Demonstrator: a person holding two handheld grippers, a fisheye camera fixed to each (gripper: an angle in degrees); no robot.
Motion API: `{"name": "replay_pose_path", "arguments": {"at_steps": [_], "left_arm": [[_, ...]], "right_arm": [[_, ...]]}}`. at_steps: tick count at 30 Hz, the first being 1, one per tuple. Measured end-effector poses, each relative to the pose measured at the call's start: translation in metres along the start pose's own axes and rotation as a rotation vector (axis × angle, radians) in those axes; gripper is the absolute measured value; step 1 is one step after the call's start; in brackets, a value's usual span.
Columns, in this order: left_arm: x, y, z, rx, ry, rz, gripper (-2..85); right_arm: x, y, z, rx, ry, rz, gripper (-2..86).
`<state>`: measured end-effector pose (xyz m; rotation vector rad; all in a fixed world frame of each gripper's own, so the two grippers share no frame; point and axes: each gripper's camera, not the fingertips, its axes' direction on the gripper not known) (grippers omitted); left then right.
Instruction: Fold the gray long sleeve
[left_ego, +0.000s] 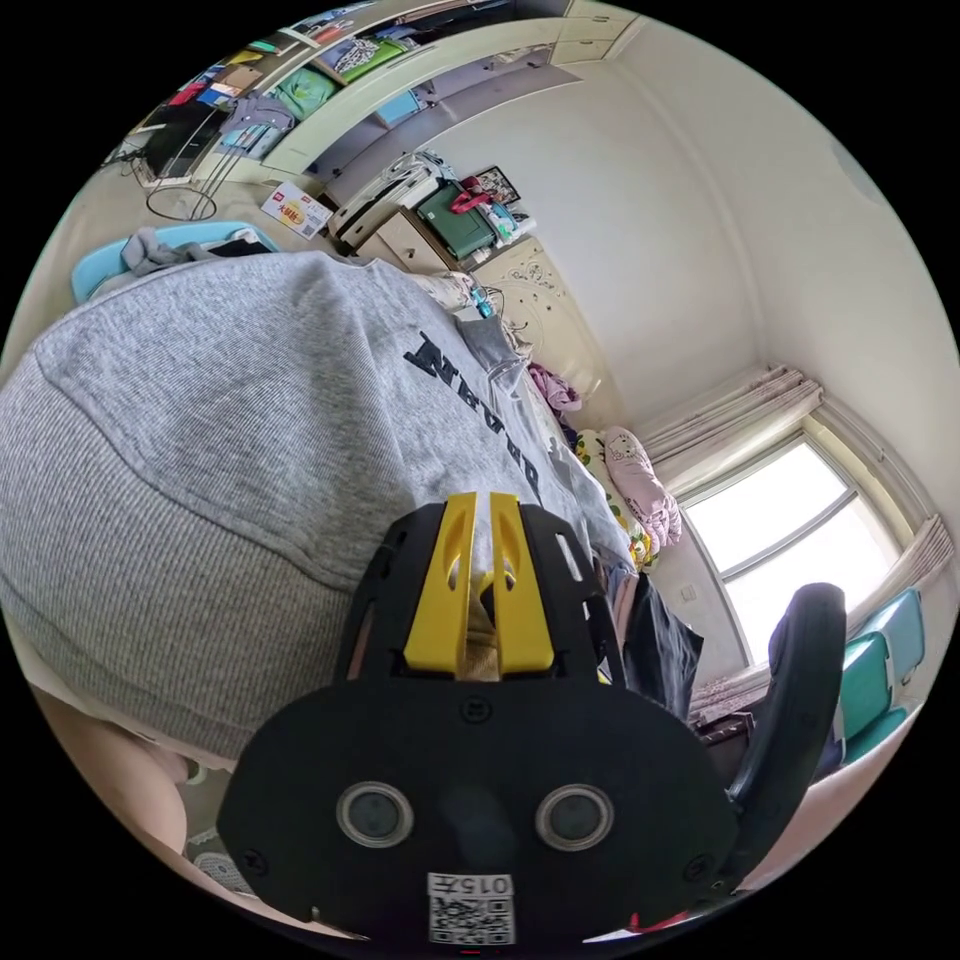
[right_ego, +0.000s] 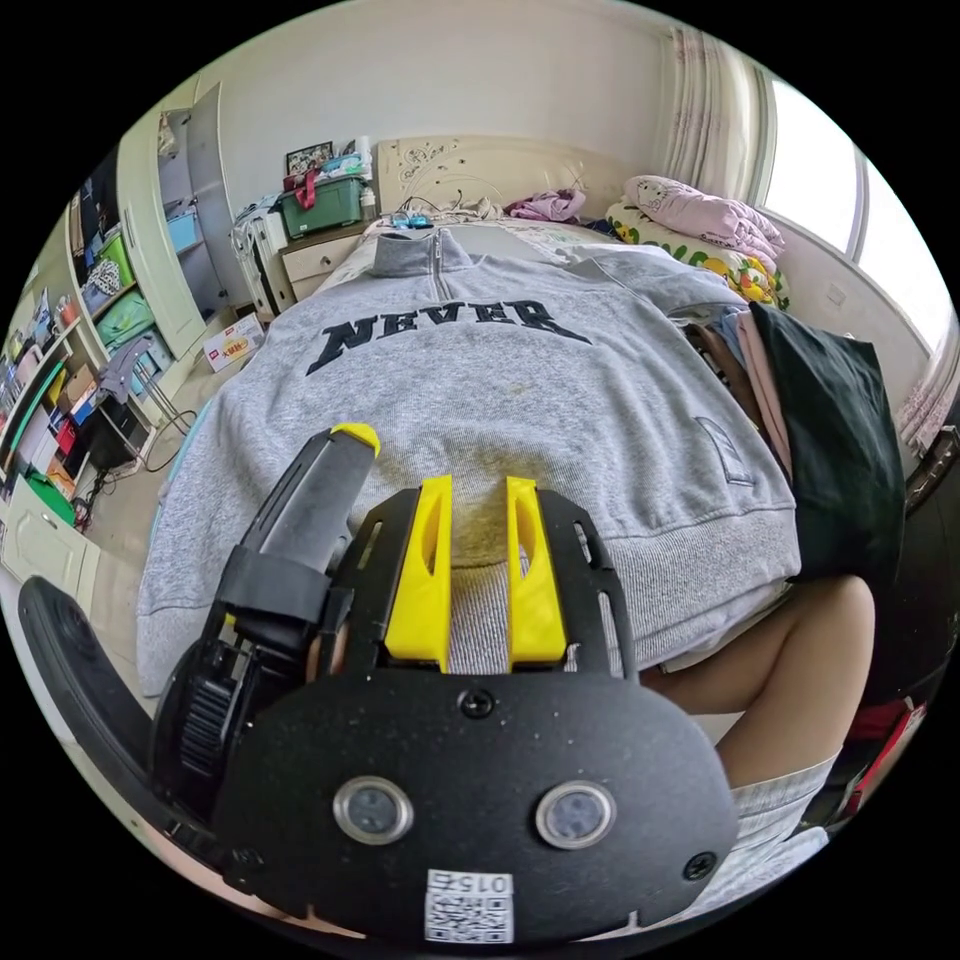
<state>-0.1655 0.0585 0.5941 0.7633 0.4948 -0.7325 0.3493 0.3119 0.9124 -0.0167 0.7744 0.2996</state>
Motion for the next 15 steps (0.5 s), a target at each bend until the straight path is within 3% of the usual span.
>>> {"name": "replay_pose_path", "arguments": {"at_steps": [15], "left_arm": [[-0.014, -0.002, -0.014, 0.009, 0.014, 0.009, 0.5]], "right_arm": [[-0.024, 0.011, 0.003, 0.025, 0.035, 0.018, 8.8]]}}
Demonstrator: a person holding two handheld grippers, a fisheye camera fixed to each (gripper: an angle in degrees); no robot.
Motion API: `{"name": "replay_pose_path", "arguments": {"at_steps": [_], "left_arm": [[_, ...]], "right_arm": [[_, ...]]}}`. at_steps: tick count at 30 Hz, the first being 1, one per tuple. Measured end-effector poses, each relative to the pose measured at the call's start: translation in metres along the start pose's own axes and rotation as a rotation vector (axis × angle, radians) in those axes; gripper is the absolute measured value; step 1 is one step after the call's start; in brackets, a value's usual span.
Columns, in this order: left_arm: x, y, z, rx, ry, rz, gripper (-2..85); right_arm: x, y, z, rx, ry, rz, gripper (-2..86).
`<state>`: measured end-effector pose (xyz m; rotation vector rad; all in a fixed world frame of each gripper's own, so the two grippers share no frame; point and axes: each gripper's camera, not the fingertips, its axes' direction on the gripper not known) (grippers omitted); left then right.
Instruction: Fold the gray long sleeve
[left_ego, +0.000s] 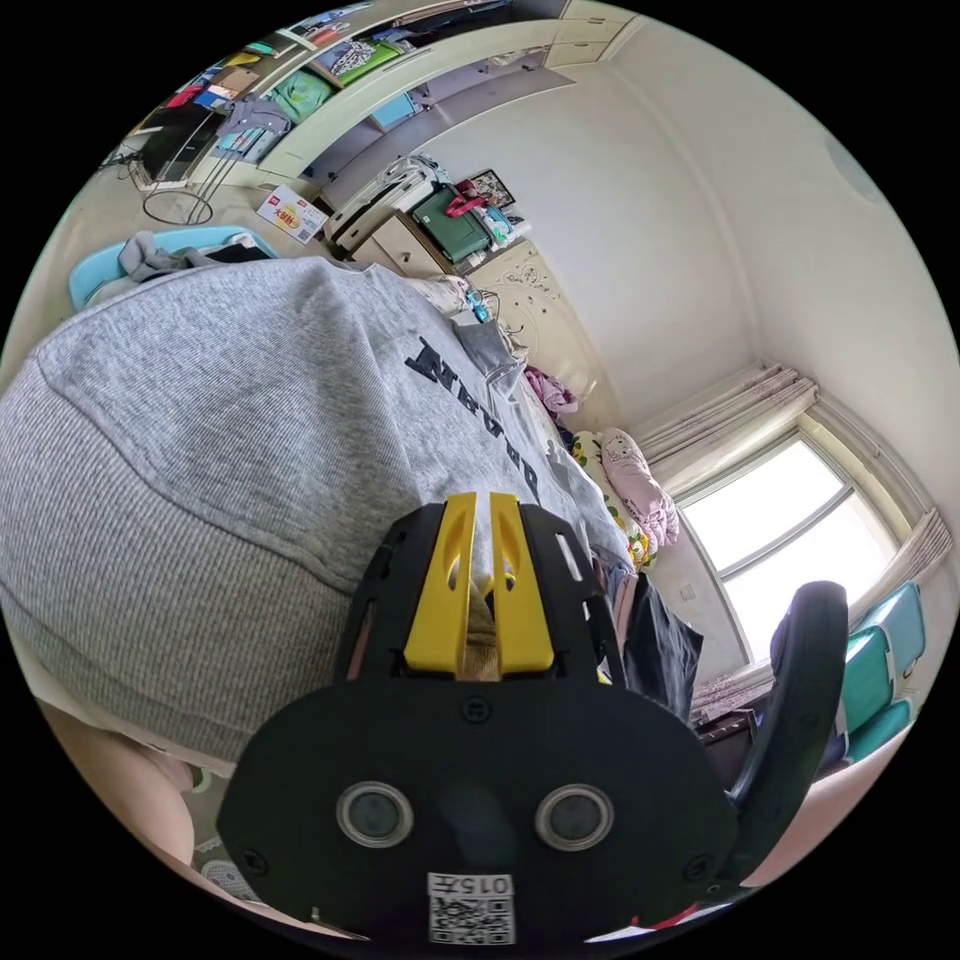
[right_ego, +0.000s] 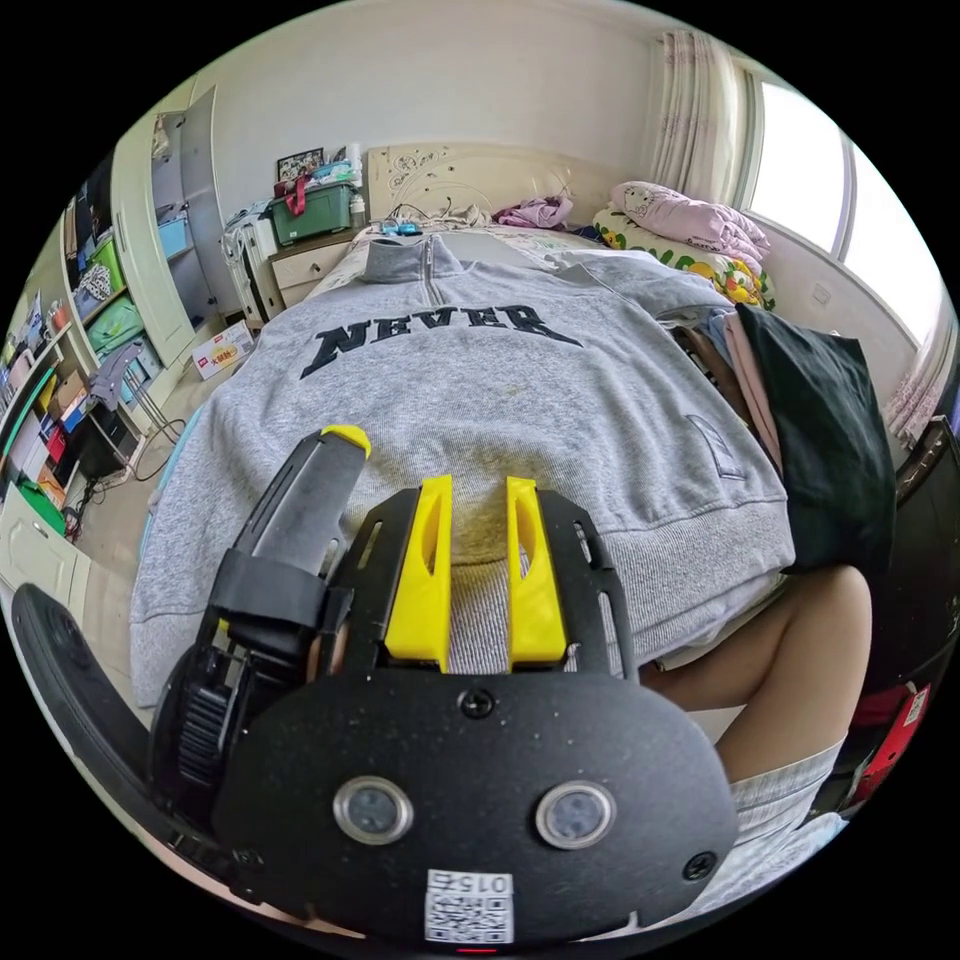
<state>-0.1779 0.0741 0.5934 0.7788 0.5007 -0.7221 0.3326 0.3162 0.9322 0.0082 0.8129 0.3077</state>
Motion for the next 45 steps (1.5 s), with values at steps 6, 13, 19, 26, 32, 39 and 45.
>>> {"name": "replay_pose_path", "arguments": {"at_steps": [6, 13, 19, 26, 32, 39, 45], "left_arm": [[0.002, 0.002, -0.002, 0.006, -0.01, 0.015, 0.6], [-0.003, 0.004, -0.003, 0.007, -0.002, 0.002, 0.6], [-0.003, 0.006, -0.003, 0.012, -0.005, 0.008, 0.7], [-0.006, 0.01, -0.002, 0.015, -0.002, 0.015, 0.8], [-0.009, 0.012, -0.001, 0.018, -0.005, 0.018, 0.8], [-0.014, 0.015, 0.0, 0.021, -0.01, 0.031, 0.9], [-0.016, 0.021, 0.002, 0.027, -0.007, 0.024, 1.3]], "right_arm": [[-0.002, 0.001, -0.003, 0.004, -0.022, 0.01, 9.0], [-0.01, -0.001, -0.01, 0.0, -0.01, -0.001, 8.9], [-0.012, -0.003, -0.02, 0.002, -0.018, 0.001, 8.9], [-0.014, -0.007, -0.036, 0.011, -0.017, 0.006, 8.9], [-0.013, -0.012, -0.053, 0.015, -0.016, 0.01, 8.8], [-0.011, -0.019, -0.076, 0.024, -0.004, 0.023, 9.0], [-0.002, -0.03, -0.102, 0.007, -0.018, 0.007, 8.8]]}}
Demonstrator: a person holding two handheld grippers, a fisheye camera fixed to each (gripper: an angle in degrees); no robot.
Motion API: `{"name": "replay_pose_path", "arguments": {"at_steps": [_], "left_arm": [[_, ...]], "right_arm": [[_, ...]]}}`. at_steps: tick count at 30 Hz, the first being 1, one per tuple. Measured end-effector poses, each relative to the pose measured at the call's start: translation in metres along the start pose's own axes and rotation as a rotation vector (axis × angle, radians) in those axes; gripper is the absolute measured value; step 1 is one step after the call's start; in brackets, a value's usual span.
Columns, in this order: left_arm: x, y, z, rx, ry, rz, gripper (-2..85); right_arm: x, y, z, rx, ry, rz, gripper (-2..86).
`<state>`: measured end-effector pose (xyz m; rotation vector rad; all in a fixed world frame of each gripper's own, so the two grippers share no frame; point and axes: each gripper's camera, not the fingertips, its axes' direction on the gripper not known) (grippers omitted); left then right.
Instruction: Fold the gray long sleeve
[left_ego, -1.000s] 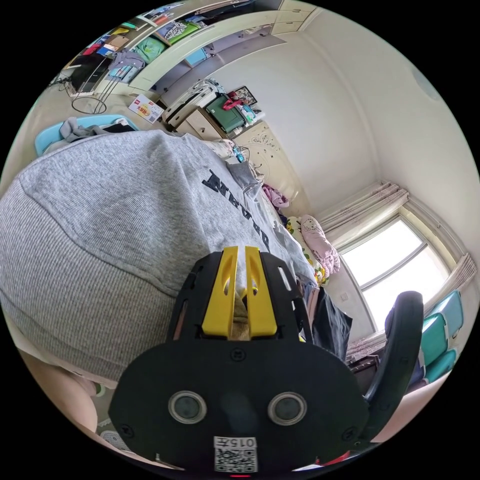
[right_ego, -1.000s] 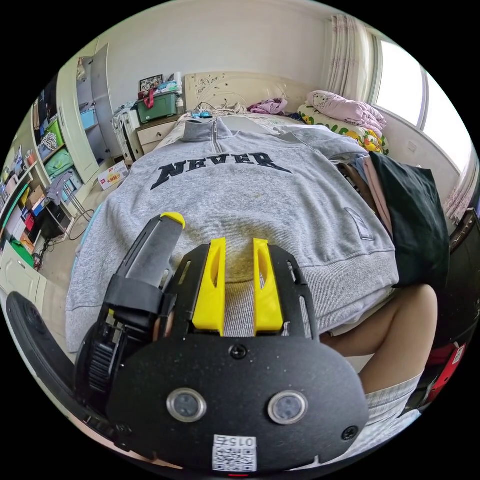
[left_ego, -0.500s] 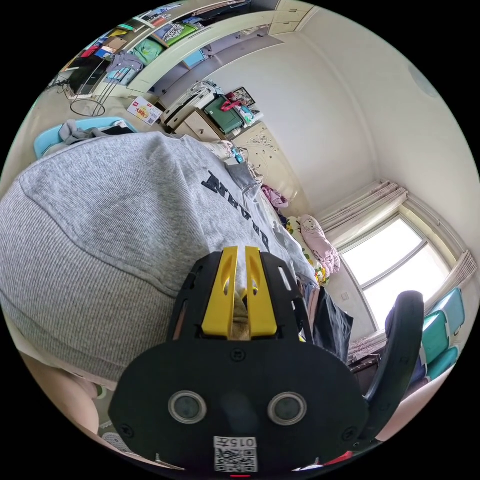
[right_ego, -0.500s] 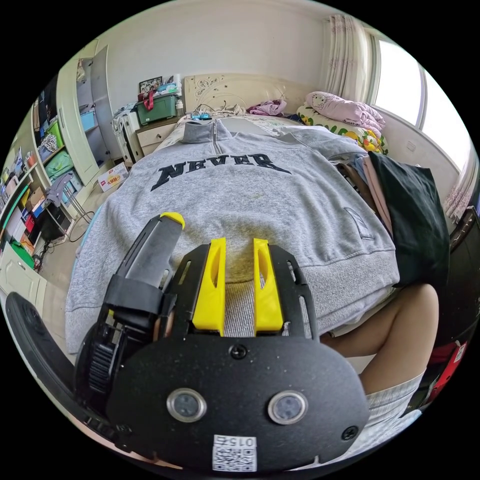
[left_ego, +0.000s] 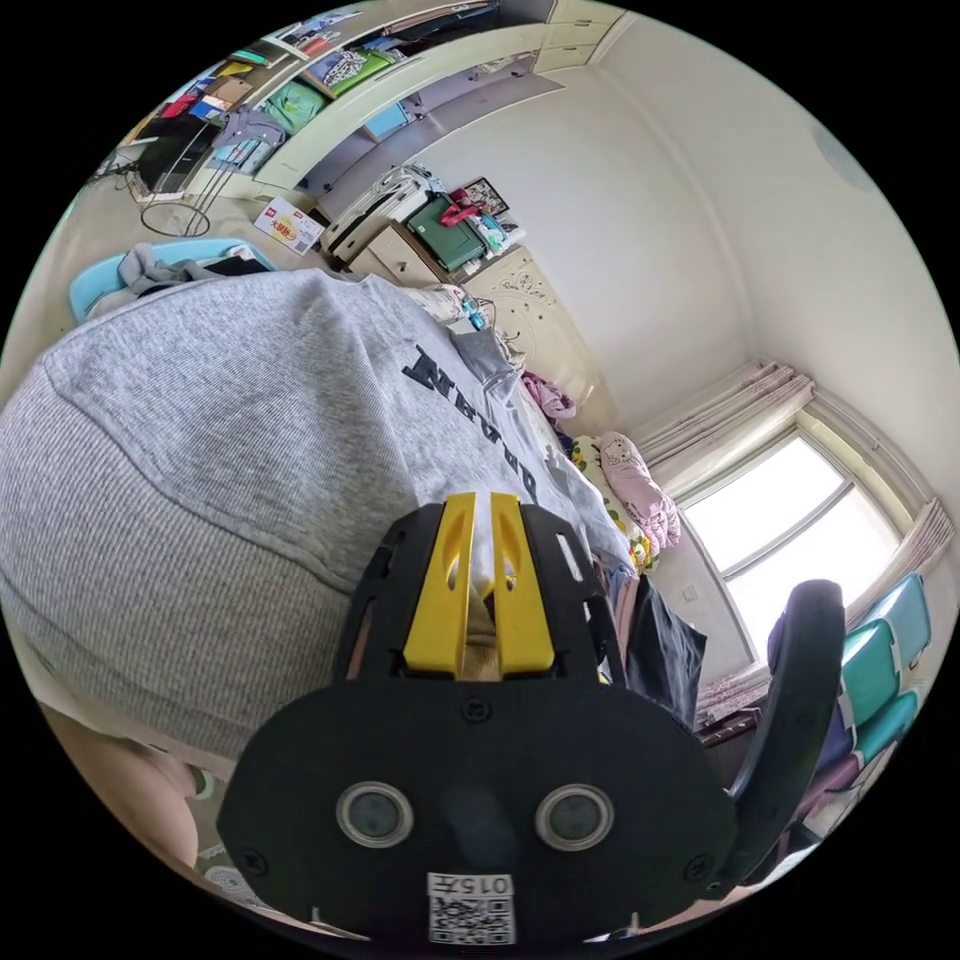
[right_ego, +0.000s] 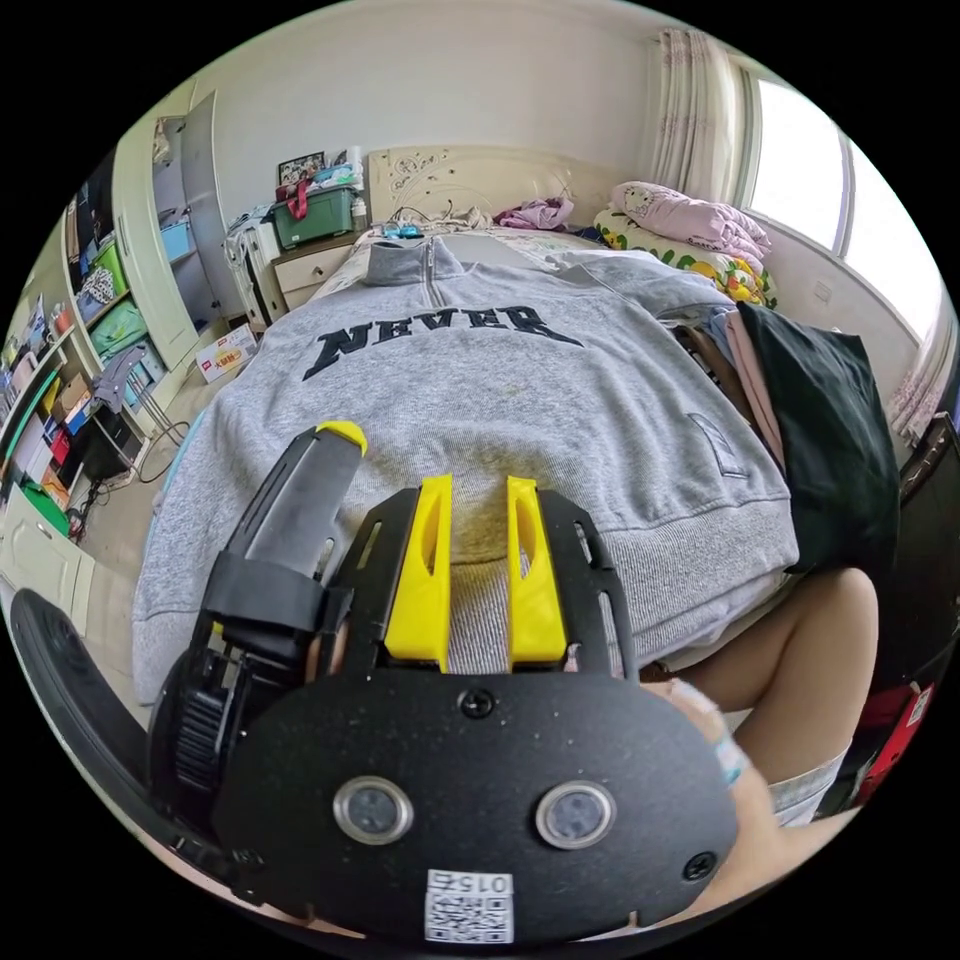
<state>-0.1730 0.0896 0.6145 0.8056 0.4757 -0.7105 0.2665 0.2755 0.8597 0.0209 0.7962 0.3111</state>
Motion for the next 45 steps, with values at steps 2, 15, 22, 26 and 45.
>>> {"name": "replay_pose_path", "arguments": {"at_steps": [2, 15, 22, 26, 45], "left_arm": [[0.001, 0.003, 0.0, 0.003, 0.023, 0.004, 1.7], [0.026, 0.007, 0.006, -0.049, -0.084, 0.132, 3.3], [0.098, 0.038, 0.002, -0.119, 0.104, 0.535, 8.1], [0.143, 0.05, -0.003, -0.065, 0.323, 0.663, 8.1], [0.226, 0.06, 0.311, -0.772, 0.432, 0.788, 12.2]], "right_arm": [[0.006, -0.006, -0.011, -0.014, -0.02, -0.008, 8.7], [0.059, -0.033, -0.072, 0.06, -0.251, -0.121, 15.9], [0.134, -0.077, -0.133, 0.064, -0.415, -0.31, 13.6], [0.229, -0.11, -0.19, 0.315, -0.449, -0.267, 9.3], [0.711, -0.553, -0.091, 0.034, -0.136, 0.413, 10.0]]}}
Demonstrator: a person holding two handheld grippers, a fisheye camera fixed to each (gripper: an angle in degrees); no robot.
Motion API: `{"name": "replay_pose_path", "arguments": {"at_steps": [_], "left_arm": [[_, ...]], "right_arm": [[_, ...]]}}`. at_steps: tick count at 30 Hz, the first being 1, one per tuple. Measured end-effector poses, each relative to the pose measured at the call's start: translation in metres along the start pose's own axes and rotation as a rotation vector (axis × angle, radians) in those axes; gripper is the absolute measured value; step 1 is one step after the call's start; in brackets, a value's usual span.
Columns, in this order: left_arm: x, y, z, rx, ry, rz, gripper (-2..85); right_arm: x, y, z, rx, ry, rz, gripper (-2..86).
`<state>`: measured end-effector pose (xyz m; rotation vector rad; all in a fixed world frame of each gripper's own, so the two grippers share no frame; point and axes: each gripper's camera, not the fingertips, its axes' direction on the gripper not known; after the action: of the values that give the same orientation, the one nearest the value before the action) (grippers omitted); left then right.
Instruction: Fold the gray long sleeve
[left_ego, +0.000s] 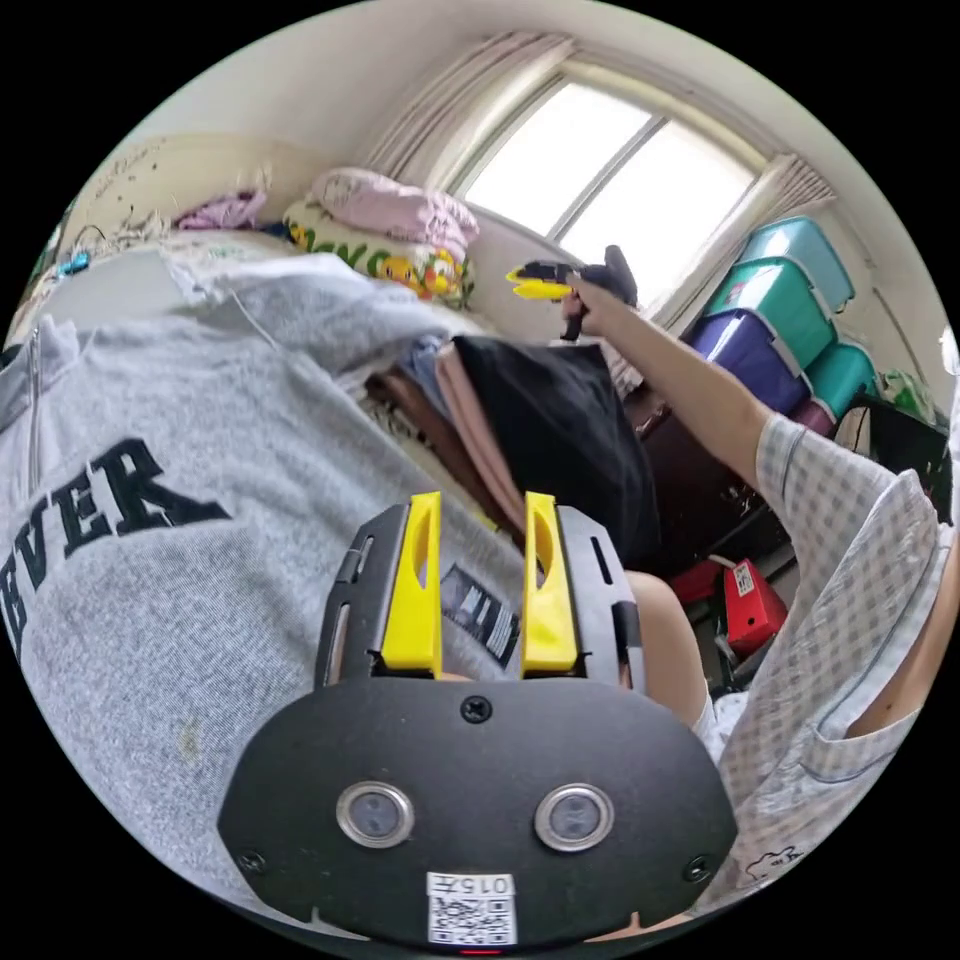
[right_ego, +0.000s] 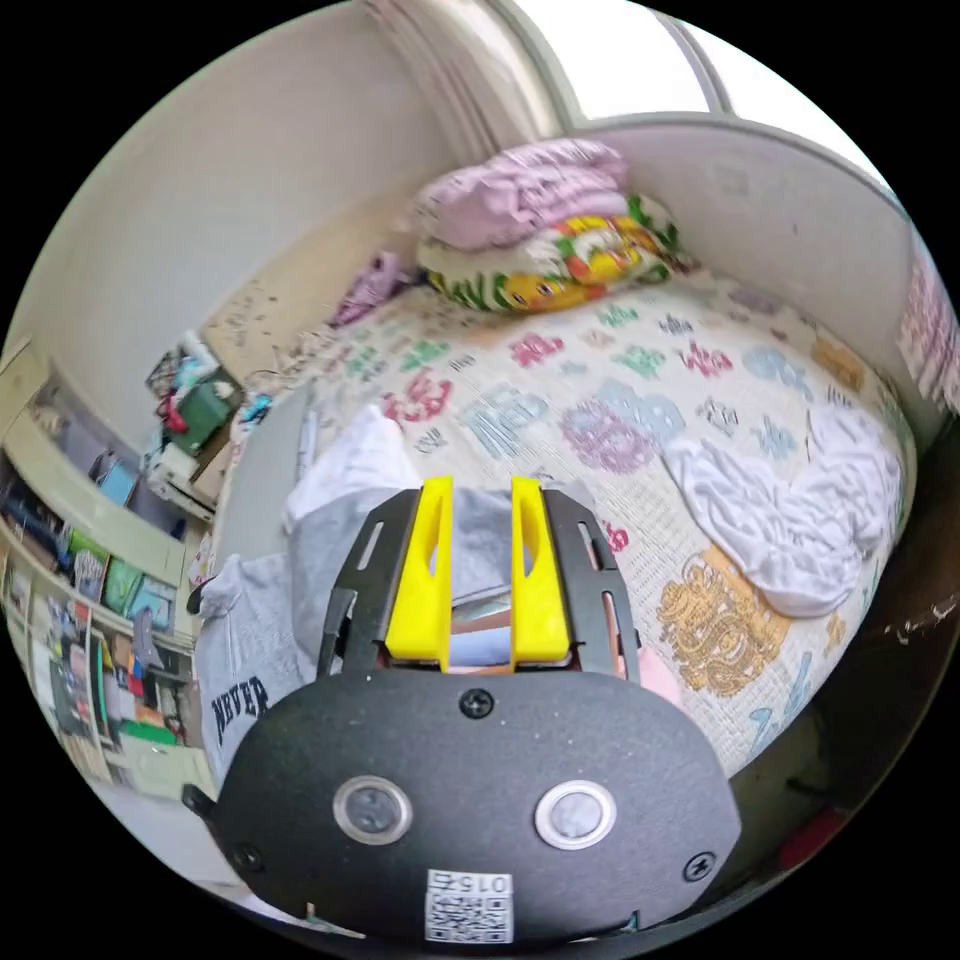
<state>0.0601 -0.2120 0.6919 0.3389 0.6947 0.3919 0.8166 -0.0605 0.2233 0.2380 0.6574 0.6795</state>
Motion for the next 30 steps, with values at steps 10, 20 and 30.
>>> {"name": "replay_pose_path", "arguments": {"at_steps": [10, 20, 30], "left_arm": [[-0.044, -0.014, 0.039, -0.175, 0.063, -0.055, 12.8], [-0.057, -0.016, 0.027, -0.15, 0.031, -0.035, 11.3], [-0.129, 0.032, -0.109, 0.422, 0.123, -0.32, 15.7]], "right_arm": [[0.106, -0.064, 0.138, -0.253, -0.009, 0.405, 12.8], [0.019, -0.06, 0.086, 0.018, 0.083, 0.101, -0.1], [-0.247, 0.137, -0.052, 0.135, -0.393, -0.677, -0.2]]}}
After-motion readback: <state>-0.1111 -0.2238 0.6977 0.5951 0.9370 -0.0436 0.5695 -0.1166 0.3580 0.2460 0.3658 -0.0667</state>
